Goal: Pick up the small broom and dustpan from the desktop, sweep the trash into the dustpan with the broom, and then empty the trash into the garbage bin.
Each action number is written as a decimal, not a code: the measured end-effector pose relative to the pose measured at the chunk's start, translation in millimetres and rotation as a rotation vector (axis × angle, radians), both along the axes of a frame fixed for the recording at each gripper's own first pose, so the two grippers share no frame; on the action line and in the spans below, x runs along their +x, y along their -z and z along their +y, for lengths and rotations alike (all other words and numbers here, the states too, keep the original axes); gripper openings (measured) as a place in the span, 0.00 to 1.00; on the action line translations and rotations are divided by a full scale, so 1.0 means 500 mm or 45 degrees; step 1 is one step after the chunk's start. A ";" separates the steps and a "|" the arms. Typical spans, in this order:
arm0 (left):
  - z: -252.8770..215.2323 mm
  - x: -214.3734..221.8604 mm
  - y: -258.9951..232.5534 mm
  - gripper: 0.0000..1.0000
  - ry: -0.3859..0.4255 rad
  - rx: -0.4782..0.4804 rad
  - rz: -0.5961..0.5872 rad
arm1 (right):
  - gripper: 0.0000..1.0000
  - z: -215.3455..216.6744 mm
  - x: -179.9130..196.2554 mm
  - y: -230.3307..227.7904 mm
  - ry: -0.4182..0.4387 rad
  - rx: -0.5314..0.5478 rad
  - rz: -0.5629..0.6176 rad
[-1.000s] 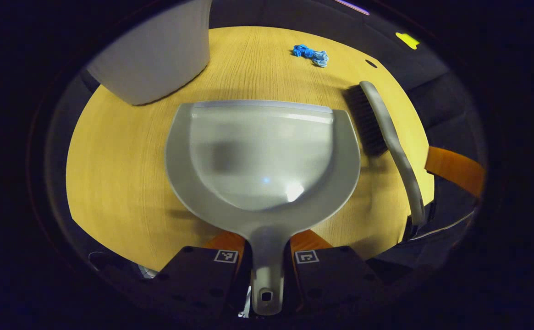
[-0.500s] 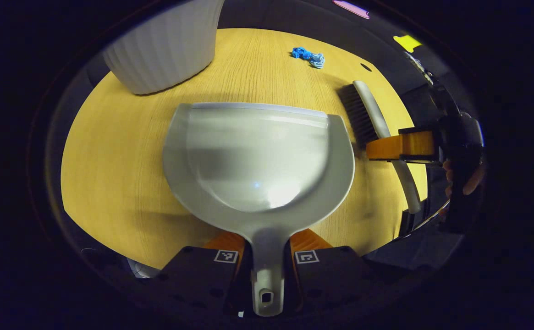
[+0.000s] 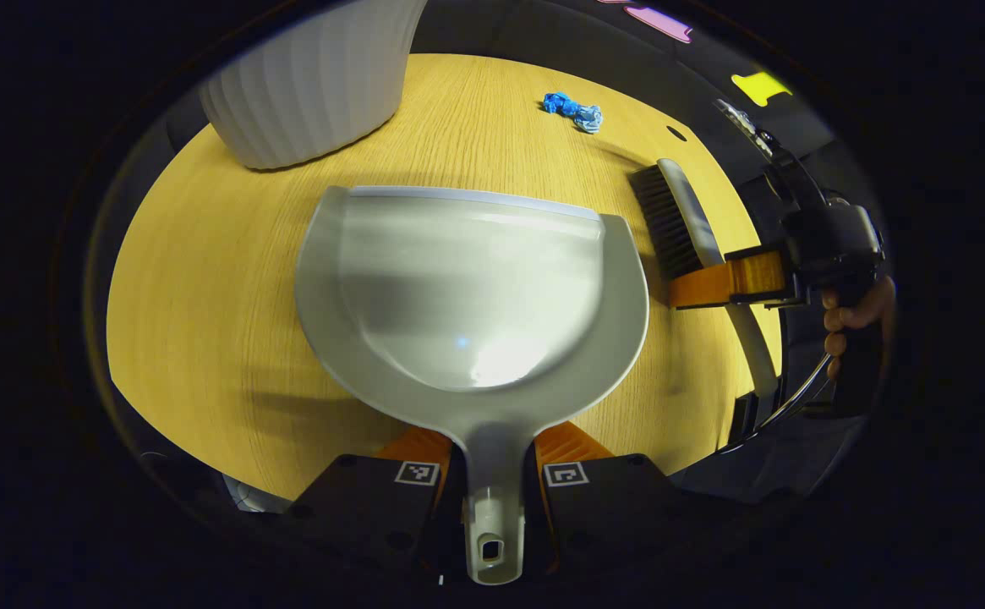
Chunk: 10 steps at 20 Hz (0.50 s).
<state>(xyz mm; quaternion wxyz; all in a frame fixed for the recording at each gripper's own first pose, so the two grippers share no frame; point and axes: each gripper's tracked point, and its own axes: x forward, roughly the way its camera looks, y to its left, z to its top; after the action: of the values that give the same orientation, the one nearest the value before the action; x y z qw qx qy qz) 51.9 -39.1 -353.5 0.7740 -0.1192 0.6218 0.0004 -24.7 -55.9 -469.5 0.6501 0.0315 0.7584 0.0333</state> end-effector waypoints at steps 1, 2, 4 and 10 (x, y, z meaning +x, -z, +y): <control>0.002 0.001 0.000 0.29 0.003 0.001 0.000 | 0.28 -0.003 0.009 -0.010 -0.013 -0.005 -0.017; 0.003 0.003 -0.001 0.30 0.006 0.003 -0.001 | 0.28 -0.009 0.020 -0.022 -0.026 -0.011 -0.036; 0.006 0.008 -0.001 0.30 0.023 0.008 -0.002 | 0.28 -0.013 0.036 -0.054 -0.033 0.008 -0.049; 0.033 0.035 -0.007 0.29 0.170 0.058 0.012 | 0.28 -0.014 0.179 -0.129 -0.082 0.061 -0.139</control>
<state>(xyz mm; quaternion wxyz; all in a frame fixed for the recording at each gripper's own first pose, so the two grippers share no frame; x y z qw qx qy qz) 69.6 -22.8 -350.1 0.7720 -0.0598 0.6317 -0.0365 64.9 -62.7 -405.2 0.6881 0.0208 0.7215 0.0742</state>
